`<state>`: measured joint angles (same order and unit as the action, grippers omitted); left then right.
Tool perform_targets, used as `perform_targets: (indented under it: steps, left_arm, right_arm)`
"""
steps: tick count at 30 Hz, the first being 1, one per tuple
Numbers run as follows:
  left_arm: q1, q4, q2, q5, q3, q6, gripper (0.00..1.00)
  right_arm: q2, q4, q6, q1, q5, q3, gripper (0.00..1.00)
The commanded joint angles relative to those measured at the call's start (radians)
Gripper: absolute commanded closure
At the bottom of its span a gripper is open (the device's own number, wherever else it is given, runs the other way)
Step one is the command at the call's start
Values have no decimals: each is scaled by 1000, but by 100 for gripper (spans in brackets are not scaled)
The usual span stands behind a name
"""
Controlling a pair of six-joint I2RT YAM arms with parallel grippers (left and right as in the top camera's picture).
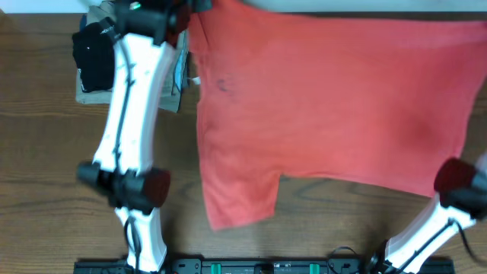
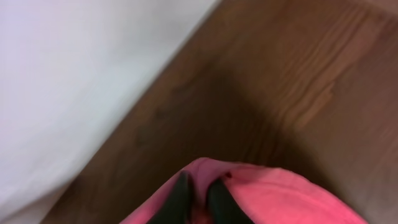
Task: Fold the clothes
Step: 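Lift the T-shirt with both grippers and lay it flat toward the top, then release the T-shirt and pull both grippers back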
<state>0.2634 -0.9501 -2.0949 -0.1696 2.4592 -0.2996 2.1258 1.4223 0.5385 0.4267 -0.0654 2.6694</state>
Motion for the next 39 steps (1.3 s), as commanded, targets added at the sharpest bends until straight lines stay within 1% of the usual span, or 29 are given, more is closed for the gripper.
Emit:
perform_targets:
  steps: [1, 2, 3, 7, 12, 15, 19, 21, 25, 26, 28, 31, 32, 34, 37, 39]
  left_arm:
    - [-11, 45, -106, -26, 6, 11, 10]
    - [-14, 59, -143, -26, 6, 11, 2]
    - [-17, 61, -169, -26, 6, 11, 2]
    - [-20, 23, -217, -26, 6, 11, 2]
    - [-18, -55, -154, -22, 6, 10, 2]
    - [-17, -166, -80, -22, 6, 10, 2]
    - [-17, -373, 34, -14, 6, 10, 2]
    - [-17, -438, 85, 2, 6, 10, 2]
    - [-17, -539, 203, 4, 6, -39, 2]
    - [-17, -568, 232, 4, 6, -48, 2]
    - [-17, -638, 278, 4, 6, -69, 2]
    - [-17, -740, 328, 6, 2, -97, 2]
    - [-17, -739, 354, 31, -21, -89, 2]
    - [-17, -739, 398, 31, -60, -122, 2]
    - [-17, -739, 467, 31, -133, -133, 2]
    - [-14, -739, 529, 35, -216, -148, 2]
  right_arm:
    - [119, -25, -32, -41, 19, -1, 28]
    - [153, -36, -48, -52, 19, -1, 3]
    - [180, -42, -59, -61, 19, -1, 1]
    - [236, -25, -84, -85, 16, -1, 1]
    - [198, 21, -84, -90, -18, 0, 1]
    - [148, 86, -84, -90, -32, 0, 1]
    - [80, 185, -85, -91, -52, 0, 1]
    - [43, 221, -84, -92, -55, 0, 1]
    - [-37, 276, -74, -93, -55, -1, 1]
    - [-61, 277, -115, -93, -66, -5, 1]
    - [-104, 277, -130, -94, -64, -25, 1]
    - [-181, 277, -132, -94, -56, -114, 1]
    - [-211, 276, -122, -94, -50, -159, 1]
    - [-272, 276, -105, -94, -39, -259, 1]
    - [-354, 276, -101, -92, -6, -401, 1]
    - [-401, 275, -85, -92, 40, -491, 1]
